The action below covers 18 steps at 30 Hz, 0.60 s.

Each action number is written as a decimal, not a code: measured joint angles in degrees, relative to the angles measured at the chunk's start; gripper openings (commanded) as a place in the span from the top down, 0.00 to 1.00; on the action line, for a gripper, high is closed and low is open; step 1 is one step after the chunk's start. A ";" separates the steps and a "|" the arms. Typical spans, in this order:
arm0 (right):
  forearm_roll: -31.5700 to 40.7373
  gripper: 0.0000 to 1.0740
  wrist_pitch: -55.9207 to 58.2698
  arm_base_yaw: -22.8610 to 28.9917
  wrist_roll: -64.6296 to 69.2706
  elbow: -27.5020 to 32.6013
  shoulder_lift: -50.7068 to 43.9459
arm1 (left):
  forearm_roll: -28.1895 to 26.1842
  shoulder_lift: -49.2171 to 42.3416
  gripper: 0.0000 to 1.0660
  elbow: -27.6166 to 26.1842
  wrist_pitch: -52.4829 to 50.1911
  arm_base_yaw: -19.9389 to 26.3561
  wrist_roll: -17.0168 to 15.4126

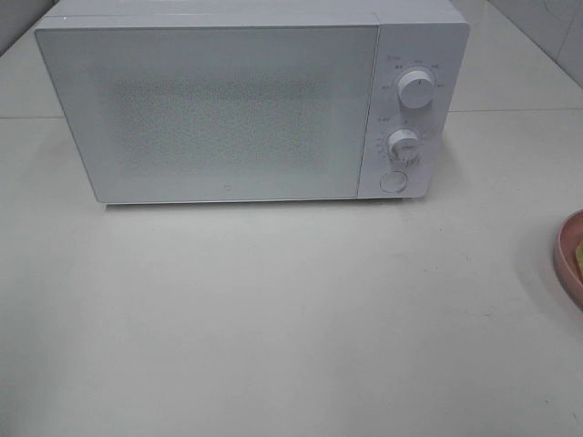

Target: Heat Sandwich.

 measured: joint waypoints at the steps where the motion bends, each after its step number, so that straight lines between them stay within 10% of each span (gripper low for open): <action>1: 0.00 0.29 0.00 0.00 0.00 0.00 0.00 | -0.11 -1.72 0.07 0.52 0.06 0.00 0.00; 18: 0.00 0.29 0.00 0.00 0.00 0.00 0.00 | -0.40 -14.04 0.07 0.92 -0.46 0.00 0.00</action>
